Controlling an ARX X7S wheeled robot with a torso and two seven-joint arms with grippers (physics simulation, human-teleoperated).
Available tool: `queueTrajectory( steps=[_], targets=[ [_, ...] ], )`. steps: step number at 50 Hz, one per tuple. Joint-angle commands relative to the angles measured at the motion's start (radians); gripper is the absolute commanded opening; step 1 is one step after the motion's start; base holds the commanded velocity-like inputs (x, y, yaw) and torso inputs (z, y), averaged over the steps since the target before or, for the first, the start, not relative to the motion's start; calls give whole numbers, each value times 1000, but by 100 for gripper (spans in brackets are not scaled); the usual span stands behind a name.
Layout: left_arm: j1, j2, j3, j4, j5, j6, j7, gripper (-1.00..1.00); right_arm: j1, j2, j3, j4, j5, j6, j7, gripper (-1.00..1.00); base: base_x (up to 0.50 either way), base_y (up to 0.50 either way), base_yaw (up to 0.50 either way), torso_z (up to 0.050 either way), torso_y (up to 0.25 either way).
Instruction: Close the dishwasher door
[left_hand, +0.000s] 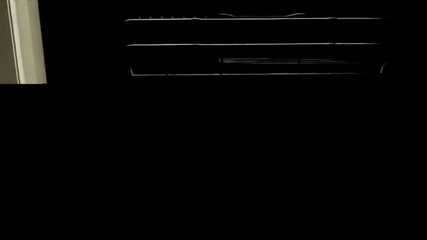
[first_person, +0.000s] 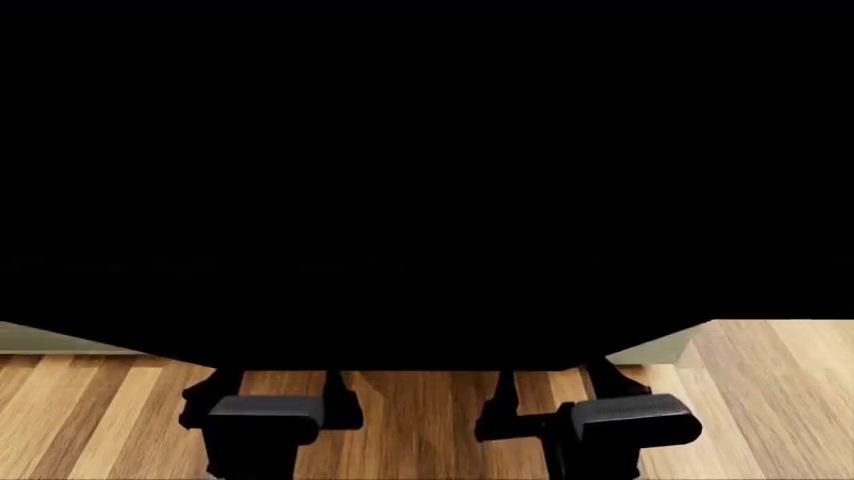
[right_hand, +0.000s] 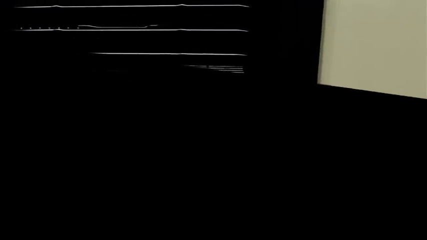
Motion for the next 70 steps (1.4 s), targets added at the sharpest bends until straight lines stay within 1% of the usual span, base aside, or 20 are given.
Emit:
queueTrajectory(
  steps=[1, 7, 16, 23, 36, 39, 52, 63, 65, 70],
  targets=[
    [-35, -11, -10, 34, 22, 4, -15, 100, 42, 0, 7, -20, -8, 12, 9, 100, 0, 0, 0, 0, 0],
    [-40, -14, -11, 41, 24, 2, -17, 100, 44, 5, 8, -41, -5, 21, 13, 100, 0, 0, 0, 0, 4],
    [-50, -23, -9, 71, 26, -24, -23, 100, 129, -45, -8, -5, -14, 63, 17, 100, 0, 0, 0, 0, 1],
    [-59, -25, -10, 75, 22, -32, -23, 100, 142, -46, -7, -2, -10, 64, 16, 100, 0, 0, 0, 0, 1],
    [-84, -22, -8, 72, 11, -54, -19, 100, 150, -39, -5, 2, 4, 64, 9, 100, 0, 0, 0, 0, 2],
    [-89, -22, -7, 69, 7, -57, -17, 100, 124, -12, 5, -27, 17, 55, 4, 100, 0, 0, 0, 0, 0],
    [-115, -17, -4, 62, -6, -72, -9, 100, 121, 9, 14, -57, 30, 70, 8, 100, 0, 0, 0, 0, 2],
    [-138, -12, 1, 51, -17, -91, -3, 100, 136, 18, 19, -56, 40, 82, 4, 100, 0, 0, 0, 0, 0],
    [-143, -11, 1, 51, -20, -95, -2, 100, 164, 11, 22, -30, 51, 87, -6, 100, 0, 0, 0, 0, 5],
    [-152, -8, 2, 40, -25, -97, 3, 100, 174, 8, 21, -20, 50, 90, -7, 100, 0, 0, 0, 0, 0]
  ],
)
